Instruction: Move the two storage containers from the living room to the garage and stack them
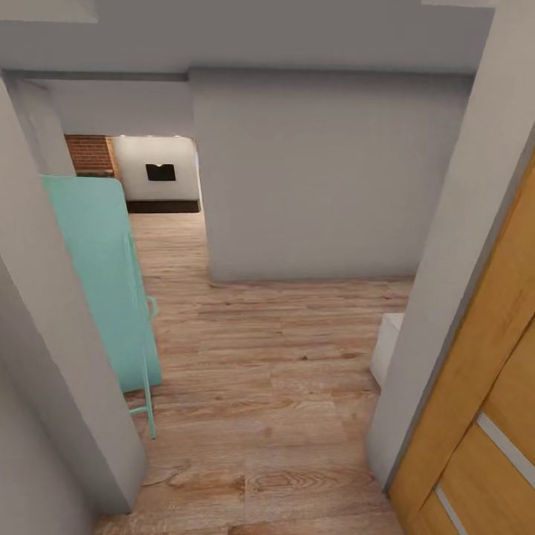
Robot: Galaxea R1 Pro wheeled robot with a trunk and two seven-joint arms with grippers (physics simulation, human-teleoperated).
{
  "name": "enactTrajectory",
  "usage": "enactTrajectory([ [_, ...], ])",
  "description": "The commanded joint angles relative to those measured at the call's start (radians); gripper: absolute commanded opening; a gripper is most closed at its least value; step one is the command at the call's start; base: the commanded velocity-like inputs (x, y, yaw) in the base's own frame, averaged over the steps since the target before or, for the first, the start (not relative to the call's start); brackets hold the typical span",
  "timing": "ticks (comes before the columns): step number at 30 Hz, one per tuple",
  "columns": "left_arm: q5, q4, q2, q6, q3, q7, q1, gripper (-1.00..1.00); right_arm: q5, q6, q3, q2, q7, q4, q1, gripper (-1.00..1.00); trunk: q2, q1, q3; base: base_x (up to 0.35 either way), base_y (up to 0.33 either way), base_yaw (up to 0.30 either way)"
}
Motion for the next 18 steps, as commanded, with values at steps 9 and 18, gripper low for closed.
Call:
enactTrajectory([
  [9,0.008,0.001,0.000,-0.003,-0.003,-0.001,-0.001,1.00,-0.006,-0.004,0.010,0.002,-0.001,0.002,-0.001,1.00,-0.001,0.001,-0.001,0.322,0.000,0.000],
  [18,0.008,0.001,-0.002,-0.004,-0.003,-0.001,-0.001,1.00,-0.006,-0.004,0.010,0.000,-0.001,0.003,-0.001,1.00,-0.001,0.001,-0.001,0.322,0.000,0.000],
])
